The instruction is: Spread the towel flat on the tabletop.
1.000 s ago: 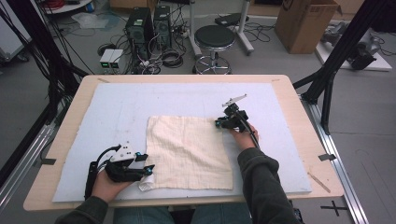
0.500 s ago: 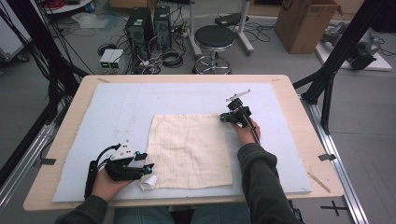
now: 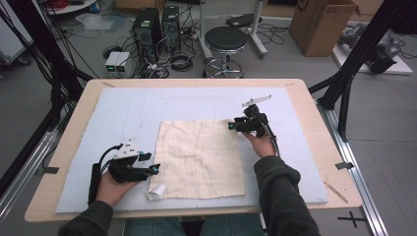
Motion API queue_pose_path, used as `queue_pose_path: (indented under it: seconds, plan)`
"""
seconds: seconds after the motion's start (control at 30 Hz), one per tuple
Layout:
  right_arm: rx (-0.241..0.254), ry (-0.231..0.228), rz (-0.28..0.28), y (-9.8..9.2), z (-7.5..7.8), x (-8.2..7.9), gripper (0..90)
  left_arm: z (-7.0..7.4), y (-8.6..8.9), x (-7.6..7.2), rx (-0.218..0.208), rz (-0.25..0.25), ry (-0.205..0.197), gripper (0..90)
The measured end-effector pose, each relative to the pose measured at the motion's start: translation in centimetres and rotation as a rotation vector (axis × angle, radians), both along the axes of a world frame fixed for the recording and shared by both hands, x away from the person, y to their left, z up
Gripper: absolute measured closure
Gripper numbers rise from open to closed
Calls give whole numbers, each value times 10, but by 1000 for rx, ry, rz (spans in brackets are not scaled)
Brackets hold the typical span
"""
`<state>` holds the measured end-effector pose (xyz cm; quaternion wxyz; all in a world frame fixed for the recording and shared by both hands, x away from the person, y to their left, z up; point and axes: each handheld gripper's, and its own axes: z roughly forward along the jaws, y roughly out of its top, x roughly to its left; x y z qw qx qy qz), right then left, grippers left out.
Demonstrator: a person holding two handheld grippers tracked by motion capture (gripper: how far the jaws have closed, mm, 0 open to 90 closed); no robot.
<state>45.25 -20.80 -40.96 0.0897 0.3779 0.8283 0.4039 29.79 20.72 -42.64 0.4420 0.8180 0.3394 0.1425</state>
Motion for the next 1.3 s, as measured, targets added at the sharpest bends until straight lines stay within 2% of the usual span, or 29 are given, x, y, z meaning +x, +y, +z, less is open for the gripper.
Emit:
queue_pose_path:
  seconds: [0.1,0.2,0.3,0.37,0.43,0.6,0.7,0.97,1.1,1.17,1.3]
  plan:
    - [26,4,15,0,6,-6,480,1,2,7,-24,17,9,417]
    - [32,3,31,0,10,-10,440,3,3,14,-11,33,29,414]
    - [49,3,40,-1,13,-14,418,9,2,21,-9,36,25,409]
    - [45,2,43,-1,16,-17,399,12,1,25,-21,39,17,408]
    - [39,-7,51,-1,18,-20,384,15,-2,30,-8,39,24,402]
    - [30,-25,56,-3,23,-28,359,25,-7,41,-13,43,23,388]
    - [33,-57,45,-8,21,-36,348,29,-8,46,-32,52,18,387]
    - [62,-47,34,-24,10,-51,312,37,-8,58,-26,76,30,386]
    - [69,-44,35,-27,7,-56,308,46,-11,63,-34,79,13,387]
    - [76,-45,38,-29,6,-58,302,50,-14,66,-20,78,14,387]
    - [85,-44,47,-28,6,-61,300,54,-18,69,-22,70,4,387]
